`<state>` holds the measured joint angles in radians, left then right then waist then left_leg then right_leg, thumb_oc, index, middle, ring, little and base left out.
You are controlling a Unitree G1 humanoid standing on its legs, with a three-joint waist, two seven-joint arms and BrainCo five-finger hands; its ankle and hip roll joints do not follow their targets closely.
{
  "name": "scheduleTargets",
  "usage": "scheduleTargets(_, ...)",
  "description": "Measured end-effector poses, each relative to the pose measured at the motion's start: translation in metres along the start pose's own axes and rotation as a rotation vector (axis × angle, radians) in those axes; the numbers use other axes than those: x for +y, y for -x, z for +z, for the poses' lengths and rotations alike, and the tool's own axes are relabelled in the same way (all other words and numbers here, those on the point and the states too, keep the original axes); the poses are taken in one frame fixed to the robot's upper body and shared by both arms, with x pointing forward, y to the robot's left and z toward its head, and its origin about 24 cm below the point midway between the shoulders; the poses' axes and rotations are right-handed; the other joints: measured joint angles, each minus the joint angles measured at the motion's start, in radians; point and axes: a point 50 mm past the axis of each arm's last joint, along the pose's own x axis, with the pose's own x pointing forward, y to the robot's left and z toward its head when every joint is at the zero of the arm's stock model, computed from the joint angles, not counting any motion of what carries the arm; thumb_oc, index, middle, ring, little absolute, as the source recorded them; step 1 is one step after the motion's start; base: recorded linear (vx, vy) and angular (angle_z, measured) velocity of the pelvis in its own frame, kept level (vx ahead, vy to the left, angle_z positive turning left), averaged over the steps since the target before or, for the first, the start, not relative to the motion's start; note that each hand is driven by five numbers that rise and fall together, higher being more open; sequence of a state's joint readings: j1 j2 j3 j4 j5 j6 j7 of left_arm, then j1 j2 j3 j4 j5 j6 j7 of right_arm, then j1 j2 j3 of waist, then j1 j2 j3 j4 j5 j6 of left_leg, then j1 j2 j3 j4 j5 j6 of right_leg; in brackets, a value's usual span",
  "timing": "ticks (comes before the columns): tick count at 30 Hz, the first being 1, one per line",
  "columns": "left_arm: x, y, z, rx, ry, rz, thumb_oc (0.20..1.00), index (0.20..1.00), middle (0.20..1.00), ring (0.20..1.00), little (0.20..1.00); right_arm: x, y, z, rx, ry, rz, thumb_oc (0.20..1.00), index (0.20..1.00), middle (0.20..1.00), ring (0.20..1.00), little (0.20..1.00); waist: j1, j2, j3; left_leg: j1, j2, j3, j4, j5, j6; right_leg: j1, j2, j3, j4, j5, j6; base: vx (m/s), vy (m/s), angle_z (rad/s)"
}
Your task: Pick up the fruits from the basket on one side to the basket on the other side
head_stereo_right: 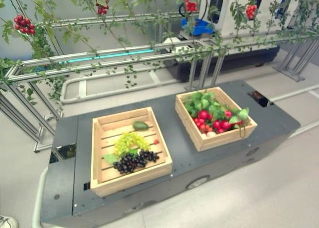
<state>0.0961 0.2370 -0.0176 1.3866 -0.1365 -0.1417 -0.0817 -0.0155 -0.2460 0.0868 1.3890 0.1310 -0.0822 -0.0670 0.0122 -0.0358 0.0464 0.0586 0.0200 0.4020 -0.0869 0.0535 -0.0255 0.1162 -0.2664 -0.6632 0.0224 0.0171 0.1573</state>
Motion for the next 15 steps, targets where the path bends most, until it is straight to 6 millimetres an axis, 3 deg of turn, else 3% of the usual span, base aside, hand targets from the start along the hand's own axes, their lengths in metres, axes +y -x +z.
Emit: scheduleTargets(15, -0.001, -0.002, 0.011, -0.033, -0.006, -0.001, 1.000, 1.000, 1.000, 1.000, 1.000, 0.005, 0.001, -0.006, 0.008, 0.002, 0.019, 1.000, 1.000, 1.000, 1.000, 1.000, -0.002, -0.004, 0.012, -0.001, 0.000, 0.003, 0.000, 0.000, 0.001, -0.007, -0.002, 0.003, 0.008, -0.002, -0.001, 0.00, 0.000, 0.00)
